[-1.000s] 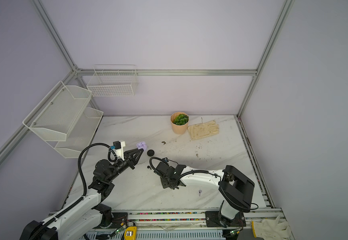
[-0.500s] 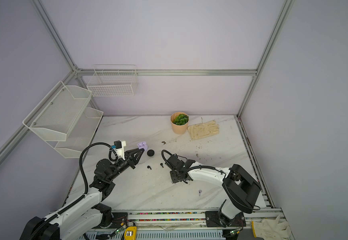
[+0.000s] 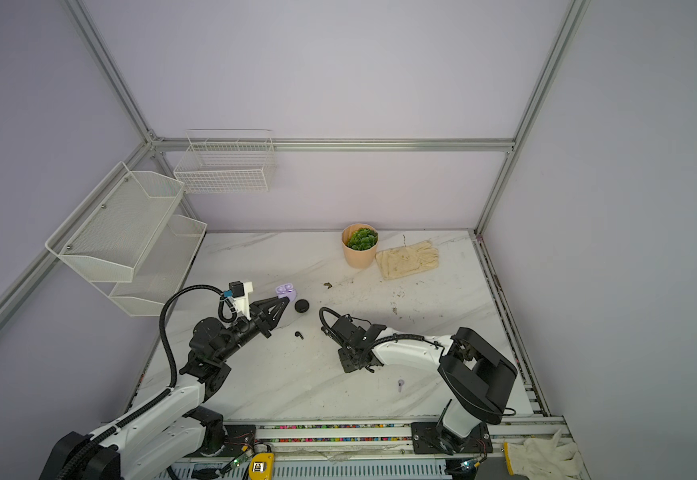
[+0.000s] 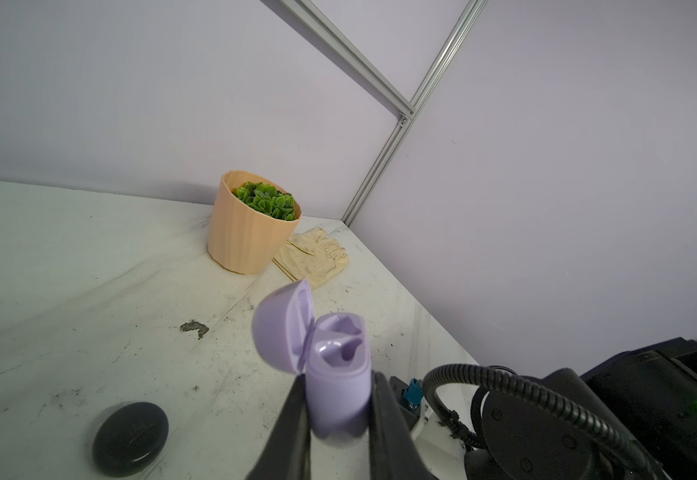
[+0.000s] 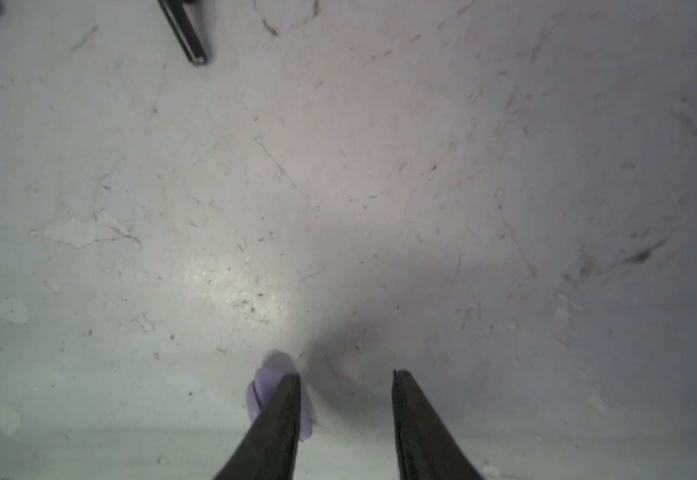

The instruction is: Insert the wireless bluetooth earbuds into the charging case

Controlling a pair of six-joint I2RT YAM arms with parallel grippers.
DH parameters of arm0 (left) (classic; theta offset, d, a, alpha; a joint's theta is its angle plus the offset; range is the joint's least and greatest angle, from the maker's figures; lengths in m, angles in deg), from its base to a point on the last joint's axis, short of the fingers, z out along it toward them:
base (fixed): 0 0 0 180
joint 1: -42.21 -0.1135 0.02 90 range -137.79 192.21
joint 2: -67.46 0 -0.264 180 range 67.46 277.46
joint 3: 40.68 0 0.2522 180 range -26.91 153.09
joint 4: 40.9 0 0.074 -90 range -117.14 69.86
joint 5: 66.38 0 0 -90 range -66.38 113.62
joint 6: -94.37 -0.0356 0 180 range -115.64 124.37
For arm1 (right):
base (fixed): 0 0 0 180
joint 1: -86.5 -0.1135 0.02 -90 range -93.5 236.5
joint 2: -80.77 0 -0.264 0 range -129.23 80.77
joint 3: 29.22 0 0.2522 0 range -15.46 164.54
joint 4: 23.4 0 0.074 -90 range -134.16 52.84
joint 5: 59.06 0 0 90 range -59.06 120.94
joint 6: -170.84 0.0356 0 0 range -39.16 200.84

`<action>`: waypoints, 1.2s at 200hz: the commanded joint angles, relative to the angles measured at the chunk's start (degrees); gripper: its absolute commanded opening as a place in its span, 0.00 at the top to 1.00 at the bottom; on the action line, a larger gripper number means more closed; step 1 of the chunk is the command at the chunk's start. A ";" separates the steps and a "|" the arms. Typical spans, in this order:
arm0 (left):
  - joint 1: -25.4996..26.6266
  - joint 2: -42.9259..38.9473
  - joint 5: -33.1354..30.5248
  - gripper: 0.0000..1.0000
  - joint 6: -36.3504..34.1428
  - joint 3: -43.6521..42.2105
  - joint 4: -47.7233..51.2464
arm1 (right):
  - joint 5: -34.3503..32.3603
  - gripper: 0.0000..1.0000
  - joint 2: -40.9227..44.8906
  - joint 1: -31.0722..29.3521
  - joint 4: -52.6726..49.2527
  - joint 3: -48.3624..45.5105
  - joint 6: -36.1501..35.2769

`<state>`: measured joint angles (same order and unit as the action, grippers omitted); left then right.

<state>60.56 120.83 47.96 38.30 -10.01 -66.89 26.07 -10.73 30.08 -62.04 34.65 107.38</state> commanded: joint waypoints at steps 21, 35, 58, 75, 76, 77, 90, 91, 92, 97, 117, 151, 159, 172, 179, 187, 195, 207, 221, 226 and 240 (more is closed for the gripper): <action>-0.16 -0.06 1.08 1.00 0.92 -0.38 -3.13 | -0.15 0.59 -1.30 -2.00 0.02 1.00 1.64; -0.17 0.07 1.18 1.00 1.03 -0.30 -3.14 | -0.08 0.59 -1.18 -2.58 -0.29 1.47 2.14; -0.16 0.29 1.25 1.00 0.98 -0.13 -3.06 | 0.21 0.59 -1.26 -3.92 -0.80 2.12 3.35; -0.16 0.38 1.30 1.00 1.02 -0.07 -3.11 | -0.05 0.59 -1.42 -4.73 -1.85 2.77 4.23; -0.16 0.40 1.31 1.00 1.03 -0.05 -3.08 | -0.10 0.59 -1.45 -4.78 -1.93 2.83 4.31; -0.20 0.41 1.36 1.00 1.04 -0.04 -3.07 | -0.12 0.59 -1.47 -4.85 -1.97 2.90 4.40; -0.16 0.58 1.33 1.00 1.07 -0.08 -3.06 | -0.26 0.59 -1.23 -5.42 -2.68 3.45 5.07; -0.16 0.59 1.33 1.00 1.10 -0.05 -3.10 | -0.25 0.59 -1.23 -5.48 -2.74 3.57 5.08; -0.16 0.60 1.33 1.00 1.08 -0.04 -3.12 | -0.24 0.59 -1.18 -5.51 -2.77 3.62 5.13; -0.23 0.68 1.39 1.00 1.13 -0.03 -3.13 | -0.24 0.58 -1.06 -5.69 -2.88 3.68 5.33; -0.22 0.88 1.55 1.00 1.20 0.02 -3.23 | -0.15 0.58 -1.11 -6.28 -2.59 3.78 5.88; -0.17 0.78 1.51 1.00 1.23 0.02 -3.29 | 0.51 0.58 -2.54 -7.20 -1.14 3.34 6.41; -0.21 0.78 1.59 1.00 1.29 0.02 -3.32 | 0.57 0.58 -2.87 -7.31 -0.89 3.42 6.46; -0.17 0.93 1.64 1.00 1.31 0.03 -3.36 | 0.64 0.58 -3.32 -7.47 -0.44 3.75 6.36; -0.16 1.02 1.68 1.00 1.31 0.13 -3.34 | 0.67 0.58 -3.62 -7.47 -0.39 4.07 6.33; -0.20 1.04 1.72 1.00 1.36 0.20 -3.34 | 0.67 0.58 -3.92 -7.56 -0.29 4.35 6.16; -0.16 1.13 1.82 1.00 1.37 0.23 -3.30 | 0.72 0.58 -4.16 -7.55 -0.25 4.68 6.00; -0.16 1.22 1.77 1.00 1.45 0.32 -3.27 | 0.89 0.59 -4.46 -7.56 -0.34 5.08 5.89; -0.17 1.30 1.87 1.00 1.42 0.32 -3.29 | 1.17 0.59 -4.47 -7.65 -0.70 5.61 5.80; -0.18 1.38 1.85 1.00 1.47 0.27 -3.42 | 1.33 0.58 -4.39 -7.65 -1.01 5.88 5.80; -0.17 1.40 1.97 1.00 1.54 0.30 -3.40 | 1.86 0.58 -3.89 -7.65 -2.14 7.06 5.87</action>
<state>60.56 122.23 48.97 39.33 -10.01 -66.93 27.43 -14.53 22.80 -62.35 39.13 112.61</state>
